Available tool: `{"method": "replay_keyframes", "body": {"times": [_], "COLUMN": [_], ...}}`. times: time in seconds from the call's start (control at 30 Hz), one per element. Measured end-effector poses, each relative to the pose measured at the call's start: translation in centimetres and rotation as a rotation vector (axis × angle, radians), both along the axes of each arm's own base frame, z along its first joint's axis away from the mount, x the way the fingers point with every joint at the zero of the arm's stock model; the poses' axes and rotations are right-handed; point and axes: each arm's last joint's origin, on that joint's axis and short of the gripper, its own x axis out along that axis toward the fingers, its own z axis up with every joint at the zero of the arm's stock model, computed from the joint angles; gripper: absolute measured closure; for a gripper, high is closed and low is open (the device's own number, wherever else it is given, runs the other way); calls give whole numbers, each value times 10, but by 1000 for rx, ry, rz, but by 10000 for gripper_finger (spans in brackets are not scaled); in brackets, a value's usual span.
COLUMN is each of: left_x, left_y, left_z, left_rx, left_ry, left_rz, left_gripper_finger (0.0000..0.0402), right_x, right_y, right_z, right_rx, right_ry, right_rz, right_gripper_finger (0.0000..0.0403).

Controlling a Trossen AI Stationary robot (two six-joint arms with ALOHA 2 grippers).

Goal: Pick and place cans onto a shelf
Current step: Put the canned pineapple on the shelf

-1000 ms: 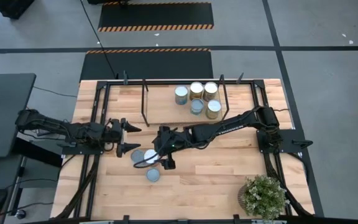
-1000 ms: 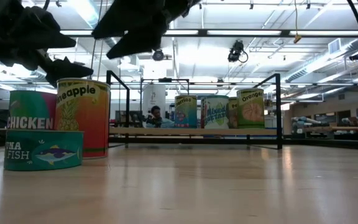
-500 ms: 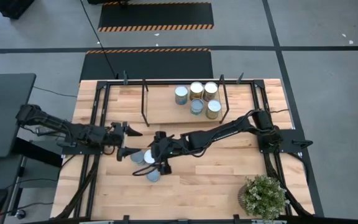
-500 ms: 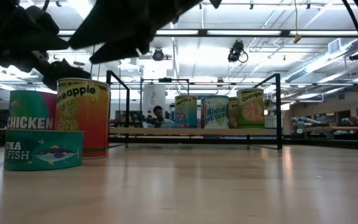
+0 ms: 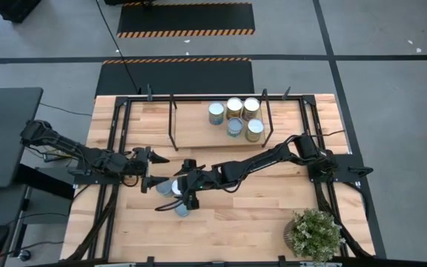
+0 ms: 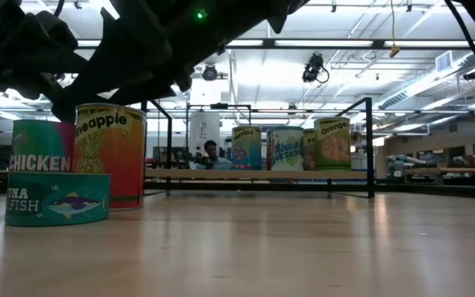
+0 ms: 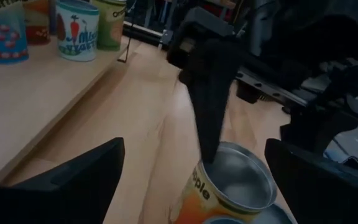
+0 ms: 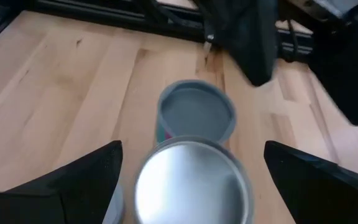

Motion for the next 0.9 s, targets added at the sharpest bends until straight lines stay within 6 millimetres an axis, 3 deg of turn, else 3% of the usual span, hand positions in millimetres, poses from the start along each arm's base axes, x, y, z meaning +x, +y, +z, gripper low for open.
{"method": "replay_keyframes", "body": {"times": [0.9], "left_x": [5], "left_y": [1], "left_z": [-10], "left_rx": [-105], "left_ry": [60], "left_rz": [129], "left_gripper_finger": [8], "right_x": [-3], "right_y": [-7], "right_z": [-6], "right_rx": [120], "right_ry": [78], "right_rz": [-72], "right_gripper_finger": [3]}}
